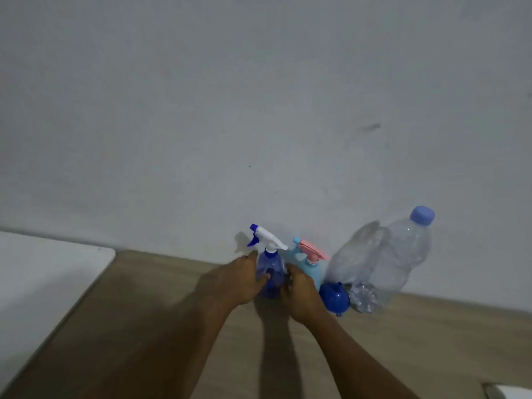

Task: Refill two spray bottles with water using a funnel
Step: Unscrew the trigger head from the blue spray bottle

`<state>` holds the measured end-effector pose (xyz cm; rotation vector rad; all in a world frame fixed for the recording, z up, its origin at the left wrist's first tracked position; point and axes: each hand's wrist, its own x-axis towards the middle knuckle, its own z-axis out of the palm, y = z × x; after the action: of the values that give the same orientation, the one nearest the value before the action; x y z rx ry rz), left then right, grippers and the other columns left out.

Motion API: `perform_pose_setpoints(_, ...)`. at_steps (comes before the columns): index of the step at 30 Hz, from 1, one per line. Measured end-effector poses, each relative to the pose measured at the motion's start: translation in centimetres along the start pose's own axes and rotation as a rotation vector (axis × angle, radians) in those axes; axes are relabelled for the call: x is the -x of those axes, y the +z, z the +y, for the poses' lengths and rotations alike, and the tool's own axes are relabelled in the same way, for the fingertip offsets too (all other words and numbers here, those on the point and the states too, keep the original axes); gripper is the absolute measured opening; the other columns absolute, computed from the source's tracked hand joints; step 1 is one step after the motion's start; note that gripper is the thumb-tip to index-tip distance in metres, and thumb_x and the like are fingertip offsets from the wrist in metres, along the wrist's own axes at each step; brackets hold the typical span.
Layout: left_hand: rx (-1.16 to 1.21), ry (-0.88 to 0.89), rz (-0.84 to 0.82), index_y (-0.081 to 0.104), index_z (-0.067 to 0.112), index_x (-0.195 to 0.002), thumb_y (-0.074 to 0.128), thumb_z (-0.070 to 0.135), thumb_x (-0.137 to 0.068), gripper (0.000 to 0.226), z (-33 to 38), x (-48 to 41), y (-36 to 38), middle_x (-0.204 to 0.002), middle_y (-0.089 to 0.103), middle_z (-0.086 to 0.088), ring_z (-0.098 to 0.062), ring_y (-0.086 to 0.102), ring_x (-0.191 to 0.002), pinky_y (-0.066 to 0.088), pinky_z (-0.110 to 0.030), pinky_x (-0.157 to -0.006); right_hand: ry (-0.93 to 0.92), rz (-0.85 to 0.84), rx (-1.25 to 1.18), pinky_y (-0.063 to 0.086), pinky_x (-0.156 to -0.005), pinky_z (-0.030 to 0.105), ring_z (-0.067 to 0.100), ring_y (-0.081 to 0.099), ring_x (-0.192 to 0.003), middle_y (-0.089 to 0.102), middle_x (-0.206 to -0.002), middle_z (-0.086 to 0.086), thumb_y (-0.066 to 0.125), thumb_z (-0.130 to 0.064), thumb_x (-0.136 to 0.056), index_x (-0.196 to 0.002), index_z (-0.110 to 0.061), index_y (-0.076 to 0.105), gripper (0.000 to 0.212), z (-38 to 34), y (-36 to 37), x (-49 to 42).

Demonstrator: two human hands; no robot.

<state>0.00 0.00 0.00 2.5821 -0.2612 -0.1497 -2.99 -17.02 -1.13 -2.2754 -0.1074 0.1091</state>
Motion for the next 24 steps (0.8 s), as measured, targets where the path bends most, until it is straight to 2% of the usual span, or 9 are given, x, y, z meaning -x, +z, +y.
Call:
perform_pose_setpoints(2, -0.005, 0.002, 0.015, 0.042, 0.023, -0.137, 0.053, 0.046, -0.092, 0.052, 0.2, -0.2, -0.1, -0.120, 0.065, -0.005, -0.025, 0.064, -0.102, 0.051, -0.036, -0.082, 0.009, 0.019, -0.024, 0.053, -0.089, 0.037, 0.013, 0.061, -0.091, 0.065, -0.107, -0.003, 0.052, -0.009, -0.096, -0.114, -0.012, 0.058, 0.019, 0.3, 0.2, -0.4)
perform_pose_setpoints(6, 0.038, 0.021, 0.010, 0.046, 0.030, -0.131, 0.054, 0.041, -0.094, 0.039, 0.5, 0.1, -0.1, -0.117, 0.067, 0.000, -0.022, 0.065, -0.100, 0.050, -0.034, -0.079, 0.018, -0.012, -0.102, 0.054, -0.094, 0.041, 0.014, 0.064, -0.100, 0.067, -0.114, 0.001, 0.048, -0.016, -0.098, -0.126, -0.019, 0.057, 0.029, 0.4, 0.7, -0.6)
perform_pose_setpoints(8, 0.031, 0.022, 0.021, 0.048, 0.029, -0.128, 0.052, 0.039, -0.095, 0.035, 0.6, 0.1, -0.1, -0.116, 0.067, 0.001, -0.021, 0.065, -0.098, 0.050, -0.033, -0.078, 0.016, -0.004, -0.075, 0.052, -0.094, 0.033, 0.012, 0.061, -0.099, 0.066, -0.119, 0.002, 0.049, -0.010, -0.098, -0.131, -0.016, 0.054, 0.033, 0.0, 0.6, -0.6)
perform_pose_setpoints(10, 0.043, 0.007, 0.039, 0.051, 0.025, -0.127, 0.052, 0.036, -0.097, 0.033, 0.9, 0.0, -0.1, -0.116, 0.067, 0.000, -0.021, 0.064, -0.098, 0.046, -0.030, -0.075, 0.039, 0.009, -0.022, 0.044, -0.086, 0.024, 0.009, 0.053, -0.096, 0.064, -0.117, 0.005, 0.048, -0.005, -0.097, -0.132, -0.012, 0.054, 0.036, 0.1, 0.3, -0.9)
perform_pose_setpoints(12, 0.057, -0.010, 0.055, 0.053, 0.023, -0.126, 0.052, 0.036, -0.097, 0.032, 1.2, 0.2, -0.2, -0.115, 0.068, 0.000, -0.020, 0.064, -0.096, 0.041, -0.027, -0.072, 0.024, 0.022, -0.013, 0.042, -0.083, 0.023, 0.009, 0.052, -0.094, 0.062, -0.112, 0.001, 0.049, -0.005, -0.098, -0.129, -0.012, 0.055, 0.033, 0.1, 0.4, -0.8)
perform_pose_setpoints(15, 0.067, -0.013, 0.086, 0.054, 0.027, -0.125, 0.055, 0.042, -0.095, 0.034, 1.3, 1.2, -0.2, -0.113, 0.069, 0.002, -0.019, 0.064, -0.094, 0.040, -0.027, -0.070, -0.003, 0.040, -0.074, 0.051, -0.084, 0.026, 0.009, 0.061, -0.091, 0.066, -0.107, -0.004, 0.050, -0.017, -0.101, -0.120, -0.018, 0.059, 0.020, 0.3, 0.9, 0.0)
perform_pose_setpoints(19, 0.057, -0.001, 0.096, 0.052, 0.032, -0.128, 0.054, 0.048, -0.094, 0.037, 1.9, 3.9, -0.1, -0.116, 0.068, 0.009, -0.017, 0.065, -0.098, 0.038, -0.024, -0.069, 0.009, 0.077, -0.096, 0.045, -0.084, 0.023, 0.006, 0.056, -0.094, 0.059, -0.106, -0.009, 0.048, -0.007, -0.099, -0.122, -0.015, 0.059, 0.027, 0.1, 0.7, 2.9)
perform_pose_setpoints(22, 0.140, -0.013, 0.100, 0.053, 0.028, -0.132, 0.059, 0.042, -0.094, 0.041, 3.1, 6.8, 0.5, -0.119, 0.067, 0.008, -0.017, 0.064, -0.104, 0.033, -0.019, -0.069, -0.062, 0.138, -0.137, 0.052, -0.073, 0.025, 0.006, 0.064, -0.085, 0.070, -0.092, -0.009, 0.050, -0.006, -0.097, -0.099, -0.015, 0.064, 0.017, 0.4, 0.9, 6.1)
perform_pose_setpoints(24, 0.210, -0.015, 0.102, 0.055, 0.025, -0.131, 0.061, 0.039, -0.093, 0.041, 4.0, 9.2, 1.0, -0.119, 0.068, 0.005, -0.018, 0.064, -0.105, 0.032, -0.012, -0.068, -0.040, 0.153, -0.167, 0.053, -0.072, 0.026, 0.006, 0.067, -0.085, 0.072, -0.091, -0.007, 0.051, -0.007, -0.095, -0.099, -0.018, 0.065, 0.018, 0.9, 1.2, 8.8)
